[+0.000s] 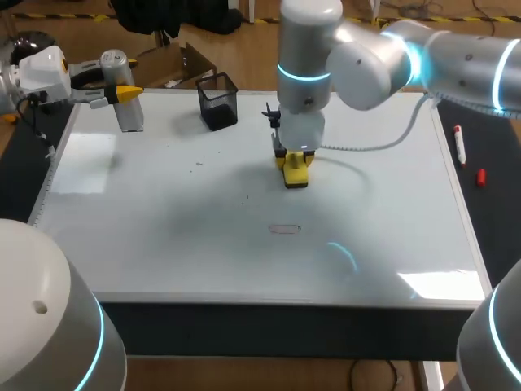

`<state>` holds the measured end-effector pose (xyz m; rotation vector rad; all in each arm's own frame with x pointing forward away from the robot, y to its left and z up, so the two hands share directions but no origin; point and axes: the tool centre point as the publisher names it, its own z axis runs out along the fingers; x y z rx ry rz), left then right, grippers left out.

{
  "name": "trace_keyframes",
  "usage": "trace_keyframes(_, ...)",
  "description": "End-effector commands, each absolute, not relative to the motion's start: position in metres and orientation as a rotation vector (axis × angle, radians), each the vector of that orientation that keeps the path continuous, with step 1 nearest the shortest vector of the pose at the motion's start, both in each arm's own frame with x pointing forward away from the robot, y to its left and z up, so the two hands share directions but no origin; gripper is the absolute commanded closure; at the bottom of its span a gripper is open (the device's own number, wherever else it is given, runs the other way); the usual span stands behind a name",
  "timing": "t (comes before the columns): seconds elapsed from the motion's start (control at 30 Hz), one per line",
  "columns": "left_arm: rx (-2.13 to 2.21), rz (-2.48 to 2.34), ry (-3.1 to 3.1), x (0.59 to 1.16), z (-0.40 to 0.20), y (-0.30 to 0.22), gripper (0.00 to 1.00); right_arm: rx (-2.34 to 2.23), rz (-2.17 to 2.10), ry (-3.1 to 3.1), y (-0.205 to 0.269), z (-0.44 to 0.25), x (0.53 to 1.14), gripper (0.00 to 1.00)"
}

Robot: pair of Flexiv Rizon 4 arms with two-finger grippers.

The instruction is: Pick up the inspection probe, press it on each red-marked spot on the whiteboard one by one, put down the probe, pick up the eraser, and wipe off all the red marks.

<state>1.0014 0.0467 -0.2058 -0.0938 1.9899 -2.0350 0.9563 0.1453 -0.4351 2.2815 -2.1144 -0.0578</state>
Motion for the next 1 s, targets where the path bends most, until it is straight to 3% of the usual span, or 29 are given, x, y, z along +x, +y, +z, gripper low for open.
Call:
trace_keyframes(0.03,-0.093,-2.033,1.989,1.001,-0.205,0.046,1.0,2.262,-0.056,-2.116,0.13,-0.455,0.96,1.0)
trace_keyframes(0.5,-0.093,-2.033,1.989,1.001,-0.205,0.046,1.0,2.191,-0.028,-2.167,0.101,-0.452,0.961,1.0)
trace_keyframes(1.0,-0.093,-2.033,1.989,1.001,-0.205,0.046,1.0,2.17,-0.024,-2.264,0.074,-0.394,0.95,1.0)
